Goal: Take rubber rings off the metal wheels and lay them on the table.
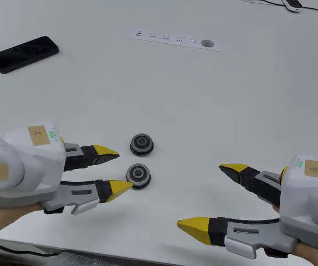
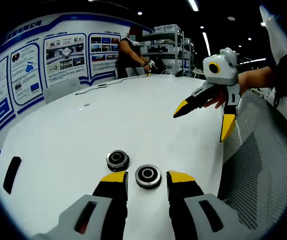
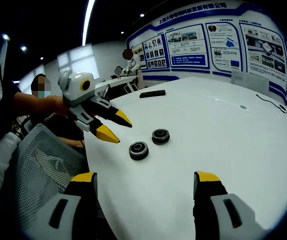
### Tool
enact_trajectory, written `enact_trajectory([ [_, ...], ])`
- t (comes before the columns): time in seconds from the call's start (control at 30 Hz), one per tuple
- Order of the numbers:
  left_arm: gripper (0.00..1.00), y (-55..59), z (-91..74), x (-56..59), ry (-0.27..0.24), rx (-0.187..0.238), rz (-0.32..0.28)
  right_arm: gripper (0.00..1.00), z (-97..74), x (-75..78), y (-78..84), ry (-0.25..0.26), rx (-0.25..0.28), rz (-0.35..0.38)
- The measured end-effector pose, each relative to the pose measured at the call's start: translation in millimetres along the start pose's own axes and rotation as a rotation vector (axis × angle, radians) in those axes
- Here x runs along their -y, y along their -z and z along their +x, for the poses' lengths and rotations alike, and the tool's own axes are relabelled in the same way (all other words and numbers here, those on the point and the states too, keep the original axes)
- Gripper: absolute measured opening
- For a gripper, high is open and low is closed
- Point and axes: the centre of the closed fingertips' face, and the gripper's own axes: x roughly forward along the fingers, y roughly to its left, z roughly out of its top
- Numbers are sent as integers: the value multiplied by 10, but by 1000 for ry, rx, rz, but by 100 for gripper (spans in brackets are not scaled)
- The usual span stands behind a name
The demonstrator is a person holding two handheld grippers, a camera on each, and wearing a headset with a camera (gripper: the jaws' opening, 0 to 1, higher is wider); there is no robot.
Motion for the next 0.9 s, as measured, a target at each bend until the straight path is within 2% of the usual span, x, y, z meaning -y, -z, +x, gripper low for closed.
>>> enact_trajectory([
  [0.13,29,-29,94,3,22,-5,15,79,7,-11,64,-12,-29,-13],
  [0.23,27,-27,153,36,43,-20,31,79,18,-1,72,-15,-26,5],
  [0.3,28,44,185,48,63,-68,101,78,28,-7,72,-21,-26,11],
  [0.43,26,84,246,56,78,-69,83,78,43,-14,73,-25,-29,10],
  [0.57,26,163,265,46,80,-103,118,76,49,-18,114,-28,-42,6],
  [0.9,21,164,288,42,99,-98,106,75,65,-29,147,-32,-50,17],
])
